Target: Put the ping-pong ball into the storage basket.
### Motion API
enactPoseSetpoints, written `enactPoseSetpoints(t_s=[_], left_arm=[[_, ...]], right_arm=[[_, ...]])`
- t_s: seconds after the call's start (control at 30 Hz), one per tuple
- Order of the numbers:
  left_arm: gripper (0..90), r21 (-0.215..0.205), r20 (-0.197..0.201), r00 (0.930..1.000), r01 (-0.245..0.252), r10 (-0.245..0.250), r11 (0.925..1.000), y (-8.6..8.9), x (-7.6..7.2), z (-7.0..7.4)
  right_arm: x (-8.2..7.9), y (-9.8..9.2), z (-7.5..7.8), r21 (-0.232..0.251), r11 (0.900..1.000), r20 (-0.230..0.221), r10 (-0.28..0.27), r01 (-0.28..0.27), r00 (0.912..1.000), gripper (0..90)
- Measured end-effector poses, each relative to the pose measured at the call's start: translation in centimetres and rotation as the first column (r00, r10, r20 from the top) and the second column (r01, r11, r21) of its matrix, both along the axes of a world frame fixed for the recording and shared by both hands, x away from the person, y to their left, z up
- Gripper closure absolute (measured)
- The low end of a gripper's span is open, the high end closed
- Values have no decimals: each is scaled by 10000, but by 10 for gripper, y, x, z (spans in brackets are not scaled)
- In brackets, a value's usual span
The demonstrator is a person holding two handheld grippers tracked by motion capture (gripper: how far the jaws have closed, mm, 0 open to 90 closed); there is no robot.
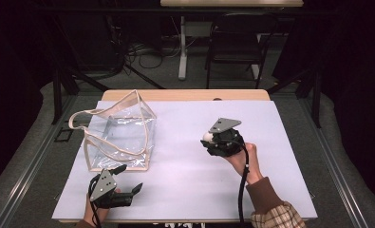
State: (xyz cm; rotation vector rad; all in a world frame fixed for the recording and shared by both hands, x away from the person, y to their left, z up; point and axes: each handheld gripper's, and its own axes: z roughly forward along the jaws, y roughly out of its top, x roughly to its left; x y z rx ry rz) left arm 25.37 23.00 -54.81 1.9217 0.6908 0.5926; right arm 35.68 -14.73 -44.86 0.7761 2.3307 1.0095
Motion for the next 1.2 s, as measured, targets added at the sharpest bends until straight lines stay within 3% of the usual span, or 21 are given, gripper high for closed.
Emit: enactPoseSetpoints(t_s=[1.2], left_arm=[[159,-24,-10,10000,14,-14,10000,0,0,0]], right_arm=[[14,22,13,12,9996,76,287,-287,9996,510]])
